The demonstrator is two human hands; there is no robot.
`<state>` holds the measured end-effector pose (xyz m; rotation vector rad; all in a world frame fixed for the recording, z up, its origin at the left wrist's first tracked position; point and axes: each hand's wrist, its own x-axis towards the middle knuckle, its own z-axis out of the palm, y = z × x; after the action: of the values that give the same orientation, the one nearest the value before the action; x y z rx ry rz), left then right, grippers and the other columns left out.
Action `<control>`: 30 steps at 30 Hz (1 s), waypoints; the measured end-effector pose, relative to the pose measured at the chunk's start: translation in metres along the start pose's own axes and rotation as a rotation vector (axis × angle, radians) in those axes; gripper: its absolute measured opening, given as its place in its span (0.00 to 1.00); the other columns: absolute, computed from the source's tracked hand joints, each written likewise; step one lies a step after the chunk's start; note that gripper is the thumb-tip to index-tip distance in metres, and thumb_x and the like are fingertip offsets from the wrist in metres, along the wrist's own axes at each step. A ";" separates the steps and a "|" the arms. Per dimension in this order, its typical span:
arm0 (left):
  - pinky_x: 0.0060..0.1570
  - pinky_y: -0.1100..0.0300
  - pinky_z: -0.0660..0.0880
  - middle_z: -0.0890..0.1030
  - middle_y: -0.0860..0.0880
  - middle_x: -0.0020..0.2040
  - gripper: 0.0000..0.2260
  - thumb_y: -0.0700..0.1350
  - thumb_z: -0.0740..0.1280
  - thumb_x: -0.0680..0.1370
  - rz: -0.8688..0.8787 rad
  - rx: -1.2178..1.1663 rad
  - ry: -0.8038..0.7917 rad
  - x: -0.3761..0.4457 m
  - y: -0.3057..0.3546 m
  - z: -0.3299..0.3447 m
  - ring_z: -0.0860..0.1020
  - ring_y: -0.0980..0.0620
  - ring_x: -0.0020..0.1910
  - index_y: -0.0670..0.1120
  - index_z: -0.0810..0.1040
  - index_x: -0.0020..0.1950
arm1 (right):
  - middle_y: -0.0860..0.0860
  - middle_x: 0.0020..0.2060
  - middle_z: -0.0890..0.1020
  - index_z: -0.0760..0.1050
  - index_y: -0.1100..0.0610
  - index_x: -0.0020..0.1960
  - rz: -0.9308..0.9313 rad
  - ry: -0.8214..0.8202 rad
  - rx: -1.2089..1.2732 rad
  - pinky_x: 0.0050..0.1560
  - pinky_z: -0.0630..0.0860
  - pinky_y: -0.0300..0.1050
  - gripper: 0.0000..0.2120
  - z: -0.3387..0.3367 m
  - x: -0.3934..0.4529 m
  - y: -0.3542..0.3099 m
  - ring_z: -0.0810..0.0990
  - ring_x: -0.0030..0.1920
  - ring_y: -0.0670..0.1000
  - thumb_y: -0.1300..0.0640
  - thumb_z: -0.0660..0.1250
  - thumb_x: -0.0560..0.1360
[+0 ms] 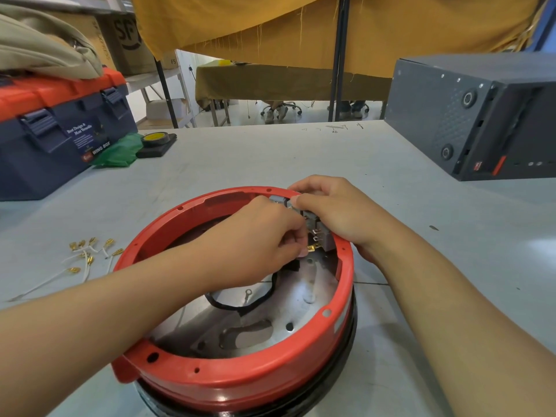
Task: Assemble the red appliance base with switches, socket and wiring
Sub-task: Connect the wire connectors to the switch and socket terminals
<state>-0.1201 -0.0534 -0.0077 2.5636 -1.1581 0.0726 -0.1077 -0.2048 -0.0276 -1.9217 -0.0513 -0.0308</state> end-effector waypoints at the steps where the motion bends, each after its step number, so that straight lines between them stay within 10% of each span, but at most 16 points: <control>1: 0.36 0.76 0.65 0.77 0.58 0.33 0.05 0.43 0.67 0.75 -0.001 0.002 0.000 0.000 0.000 0.000 0.72 0.70 0.35 0.50 0.81 0.41 | 0.50 0.47 0.84 0.79 0.54 0.55 0.001 0.001 -0.002 0.57 0.78 0.51 0.10 0.000 0.000 0.000 0.83 0.49 0.50 0.59 0.65 0.75; 12: 0.41 0.61 0.72 0.81 0.52 0.35 0.05 0.45 0.66 0.75 -0.040 0.024 0.030 0.000 0.002 0.004 0.77 0.57 0.37 0.46 0.82 0.43 | 0.51 0.47 0.84 0.79 0.54 0.53 -0.001 0.006 0.006 0.57 0.77 0.54 0.09 0.001 0.000 0.000 0.83 0.49 0.52 0.59 0.65 0.75; 30: 0.42 0.73 0.70 0.83 0.57 0.41 0.06 0.44 0.68 0.76 -0.021 -0.154 -0.053 -0.001 -0.009 -0.009 0.78 0.61 0.42 0.51 0.84 0.48 | 0.54 0.49 0.83 0.79 0.55 0.53 0.021 0.004 0.051 0.60 0.76 0.56 0.09 0.003 0.002 0.002 0.81 0.51 0.54 0.59 0.65 0.75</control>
<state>-0.1136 -0.0442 -0.0014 2.4551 -1.1095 -0.0869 -0.1053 -0.2029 -0.0306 -1.8711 -0.0292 -0.0194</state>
